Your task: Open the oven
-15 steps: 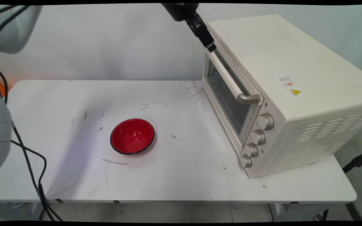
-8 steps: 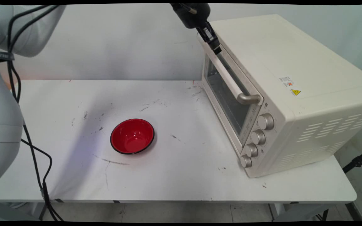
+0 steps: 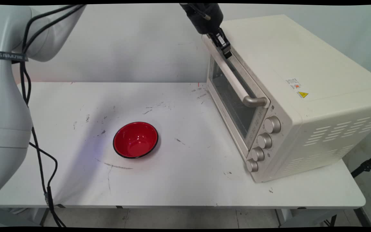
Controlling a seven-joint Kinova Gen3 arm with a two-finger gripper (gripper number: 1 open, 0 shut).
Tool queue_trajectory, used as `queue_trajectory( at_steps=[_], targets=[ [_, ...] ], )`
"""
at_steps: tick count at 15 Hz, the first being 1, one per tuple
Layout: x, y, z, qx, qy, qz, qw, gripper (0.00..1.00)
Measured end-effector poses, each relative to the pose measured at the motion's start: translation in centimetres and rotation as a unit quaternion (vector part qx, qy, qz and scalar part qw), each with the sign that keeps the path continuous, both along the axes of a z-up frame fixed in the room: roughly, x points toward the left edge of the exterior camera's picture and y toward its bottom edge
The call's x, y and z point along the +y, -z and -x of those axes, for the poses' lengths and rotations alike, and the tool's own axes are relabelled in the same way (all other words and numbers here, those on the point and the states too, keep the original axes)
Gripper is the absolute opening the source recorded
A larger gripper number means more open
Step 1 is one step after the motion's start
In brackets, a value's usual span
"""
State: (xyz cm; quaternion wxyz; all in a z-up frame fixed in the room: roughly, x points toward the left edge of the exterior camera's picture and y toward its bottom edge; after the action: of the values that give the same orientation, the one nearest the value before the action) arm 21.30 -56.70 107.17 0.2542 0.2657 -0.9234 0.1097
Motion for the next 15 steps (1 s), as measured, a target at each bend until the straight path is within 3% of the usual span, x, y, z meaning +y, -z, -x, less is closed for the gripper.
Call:
queue_trajectory(
  at_steps=[9,15],
  targets=[
    [-0.4,1.5,0.1,-0.010,0.004,-0.011,0.9999,0.00],
    [1.2,1.6,-1.4,-0.022,0.017,0.000,0.9996,0.00]
  ],
)
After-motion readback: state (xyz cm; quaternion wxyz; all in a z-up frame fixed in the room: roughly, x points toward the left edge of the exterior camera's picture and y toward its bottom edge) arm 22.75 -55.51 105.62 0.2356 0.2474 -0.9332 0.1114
